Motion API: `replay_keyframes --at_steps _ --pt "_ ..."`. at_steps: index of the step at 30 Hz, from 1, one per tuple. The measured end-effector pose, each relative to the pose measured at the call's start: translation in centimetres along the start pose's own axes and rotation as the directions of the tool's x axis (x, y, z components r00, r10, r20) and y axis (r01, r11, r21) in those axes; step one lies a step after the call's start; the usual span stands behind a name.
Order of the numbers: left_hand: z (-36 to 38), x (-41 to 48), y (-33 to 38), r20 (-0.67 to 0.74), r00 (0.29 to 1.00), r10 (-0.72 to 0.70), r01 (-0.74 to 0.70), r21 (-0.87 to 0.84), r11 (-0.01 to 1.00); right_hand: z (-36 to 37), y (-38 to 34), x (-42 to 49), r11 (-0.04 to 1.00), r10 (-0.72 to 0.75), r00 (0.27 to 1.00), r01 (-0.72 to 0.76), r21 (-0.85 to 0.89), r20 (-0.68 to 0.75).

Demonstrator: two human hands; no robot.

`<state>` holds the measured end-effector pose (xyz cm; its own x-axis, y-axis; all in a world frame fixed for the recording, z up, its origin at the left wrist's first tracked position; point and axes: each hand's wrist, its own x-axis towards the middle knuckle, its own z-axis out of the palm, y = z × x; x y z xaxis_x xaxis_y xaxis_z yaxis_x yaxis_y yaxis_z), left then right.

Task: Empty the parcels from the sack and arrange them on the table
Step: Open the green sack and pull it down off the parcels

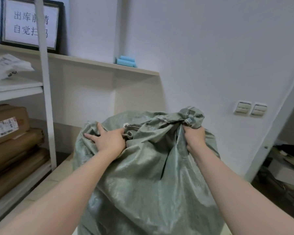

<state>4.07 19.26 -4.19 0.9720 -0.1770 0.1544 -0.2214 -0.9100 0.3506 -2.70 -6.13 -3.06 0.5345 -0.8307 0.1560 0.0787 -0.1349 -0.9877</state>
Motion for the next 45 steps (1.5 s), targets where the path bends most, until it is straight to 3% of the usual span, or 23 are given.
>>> replay_keyframes --at_steps 4,7,9,13,18,21,22,24,27,29,30,33,35,39,42,45 --pt "0.9 0.5 1.7 -0.153 0.987 0.040 -0.092 -0.347 0.933 0.2 -3.3 -1.1 0.969 -0.101 0.995 0.103 0.226 -0.024" --pt "3.0 0.8 6.2 -0.108 0.992 0.065 -0.122 -0.704 0.700 -0.3 -5.9 -0.1 0.900 -0.163 0.984 0.181 0.397 -0.079" --pt "4.8 0.7 9.0 -0.100 0.988 0.117 -0.149 -0.818 0.556 -1.0 -7.5 0.9 0.863 -0.187 0.978 0.207 0.461 -0.088" --pt "5.2 2.8 14.1 -0.147 0.963 0.224 -0.211 -0.931 0.298 -3.0 -9.3 3.8 0.818 -0.241 0.967 0.248 0.519 -0.082" --pt "2.0 4.8 21.0 -0.240 0.889 0.390 -0.211 -0.971 -0.117 -4.5 -13.7 7.6 0.794 -0.379 0.919 0.385 0.470 -0.111" --pt "0.3 5.4 23.9 -0.272 0.849 0.453 -0.186 -0.956 -0.226 -5.6 -14.0 9.8 0.824 -0.427 0.902 0.418 0.383 -0.067" --pt "0.6 6.2 24.2 -0.268 0.851 0.452 -0.189 -0.959 -0.212 -5.9 -13.2 10.3 0.849 -0.415 0.909 0.403 0.342 -0.040" --pt "1.7 7.8 23.7 -0.221 0.875 0.431 -0.214 -0.975 -0.065 -6.6 -10.6 10.9 0.906 -0.368 0.930 0.358 0.227 0.000" --pt "3.7 8.8 21.8 -0.172 0.928 0.331 -0.288 -0.895 0.341 -7.2 -5.6 11.0 0.957 -0.274 0.957 0.281 -0.073 0.098" --pt "4.2 8.4 20.3 -0.188 0.961 0.202 -0.270 -0.788 0.553 -7.1 -2.6 10.7 0.913 -0.201 0.958 0.259 -0.316 0.205" --pt "4.2 8.4 19.7 -0.209 0.965 0.159 -0.262 -0.757 0.598 -6.8 -1.7 10.2 0.870 -0.150 0.953 0.253 -0.423 0.262" --pt "2.6 7.3 19.0 -0.179 0.971 0.155 -0.237 -0.775 0.585 -5.9 -0.3 9.3 0.730 -0.076 0.944 0.272 -0.628 0.320" --pt "0.7 5.9 19.6 -0.143 0.961 0.235 -0.265 -0.708 0.655 -5.7 -1.2 8.0 0.754 -0.095 0.931 0.299 -0.584 0.353" --pt "-0.9 2.5 21.7 -0.035 0.868 0.495 -0.466 -0.401 0.789 -6.5 -4.7 5.0 0.845 -0.193 0.838 0.407 -0.347 0.511" --pt "0.9 0.8 22.5 0.068 0.838 0.542 -0.515 -0.231 0.826 -8.4 -5.1 3.6 0.746 -0.158 0.744 0.521 -0.415 0.649" --pt "3.4 0.2 21.7 0.184 0.843 0.505 -0.490 -0.124 0.863 -11.6 -2.8 3.9 0.712 0.057 0.733 0.446 -0.542 0.678"
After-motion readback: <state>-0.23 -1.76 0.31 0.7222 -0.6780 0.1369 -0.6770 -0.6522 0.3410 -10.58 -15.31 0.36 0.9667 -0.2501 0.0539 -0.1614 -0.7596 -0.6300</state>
